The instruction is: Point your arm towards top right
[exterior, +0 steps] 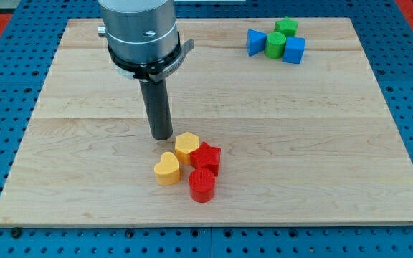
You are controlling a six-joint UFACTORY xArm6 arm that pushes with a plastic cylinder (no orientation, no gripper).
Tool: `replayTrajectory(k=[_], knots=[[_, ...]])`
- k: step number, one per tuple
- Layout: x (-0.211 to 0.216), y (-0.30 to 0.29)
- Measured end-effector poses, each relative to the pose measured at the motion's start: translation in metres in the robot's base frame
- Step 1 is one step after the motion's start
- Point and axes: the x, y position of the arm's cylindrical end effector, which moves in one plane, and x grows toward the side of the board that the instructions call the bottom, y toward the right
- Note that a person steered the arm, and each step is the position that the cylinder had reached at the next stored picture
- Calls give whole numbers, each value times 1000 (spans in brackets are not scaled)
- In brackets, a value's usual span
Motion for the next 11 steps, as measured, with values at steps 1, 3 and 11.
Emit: replayTrajectory(k=[1, 3, 11], knots=[[0, 1], [-62, 108], [-161, 329]])
